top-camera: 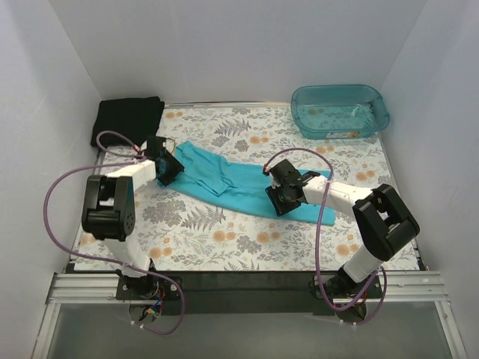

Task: Fold and stack the t-shirts
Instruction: Fold the tshirt

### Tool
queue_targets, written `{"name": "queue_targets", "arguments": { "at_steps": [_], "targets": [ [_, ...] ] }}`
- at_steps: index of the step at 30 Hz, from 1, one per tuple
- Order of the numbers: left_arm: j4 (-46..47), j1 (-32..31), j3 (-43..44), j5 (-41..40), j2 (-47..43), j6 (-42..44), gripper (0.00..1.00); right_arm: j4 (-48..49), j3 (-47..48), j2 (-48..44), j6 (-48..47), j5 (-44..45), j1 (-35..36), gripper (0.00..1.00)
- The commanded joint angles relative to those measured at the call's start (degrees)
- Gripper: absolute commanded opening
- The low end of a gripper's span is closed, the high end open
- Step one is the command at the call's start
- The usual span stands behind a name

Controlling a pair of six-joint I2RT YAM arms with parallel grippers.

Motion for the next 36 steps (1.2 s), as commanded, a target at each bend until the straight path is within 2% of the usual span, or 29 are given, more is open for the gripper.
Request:
{"name": "queue_targets", "arguments": {
  "at_steps": [1, 3, 4, 6, 8, 10, 14, 18, 20, 25, 29, 30, 33, 36],
  "targets": [
    [-1.9, 0.0, 8.9, -4.3, 9.1, 5.1, 0.46, -9.6, -1.7, 4.4, 1.9, -13.2, 3.8, 0.4],
    [-3.2, 0.0, 14.9, -4.8, 13.4, 7.6, 0.46, -10.6, -1.2, 4.3, 2.9, -17.9, 5.7, 0.4],
    [-4.0, 0.0, 21.5, -5.7, 16.1, 8.3, 0.47, -10.9, -0.9, 4.3, 3.8, -19.2, 6.4, 0.4],
    [-5.8, 0.0, 27.7, -6.0, 23.3, 9.7, 0.47, -10.8, 1.0, 4.4, 6.7, -22.9, 8.6, 0.4],
    [-6.8, 0.0, 37.5, -4.5, 30.3, 10.7, 0.48, -10.8, 3.4, 4.8, 9.3, -24.8, 10.5, 0.4],
    [-8.0, -0.1, 46.8, -2.5, 34.3, 11.6, 0.49, -10.5, 8.1, 5.9, 10.2, -25.6, 12.1, 0.4],
    [-9.0, -0.1, 57.0, -1.9, 40.0, 14.0, 0.52, -10.6, 14.6, 6.5, 10.1, -24.0, 13.8, 0.4],
    [-8.1, -0.7, 56.0, -3.8, 35.4, 16.7, 0.56, -11.2, 14.9, 1.7, 8.5, -15.6, 13.8, 0.4],
    [-7.2, -1.4, 53.6, -5.1, 29.6, 17.7, 0.6, -11.1, 13.0, 0.2, 7.2, -13.1, 13.7, 0.4],
    [-6.5, -7.1, 42.7, -13.4, 17.9, 17.3, 0.61, -11.5, 8.3, -2.0, 5.5, -11.3, 13.7, 0.4],
    [-6.9, -12.6, 35.8, -17.5, 11.3, 14.7, 0.54, -11.7, 5.5, -3.1, 4.4, -14.1, 13.7, 0.37],
    [-7.2, -14.5, 34.7, -17.8, 10.9, 13.7, 0.49, -11.8, 4.8, -3.5, 4.2, -14.6, 13.7, 0.36],
    [-7.6, -17.4, 31.8, -18.0, 11.1, 12.5, 0.43, -12.1, 4.2, -3.6, 3.4, -15.9, 13.7, 0.35],
    [-7.8, -19.3, 31.3, -18.1, 13.7, 12.5, 0.43, -12.3, 4.0, -3.2, 2.7, -17.0, 13.7, 0.34]
  ]
}}
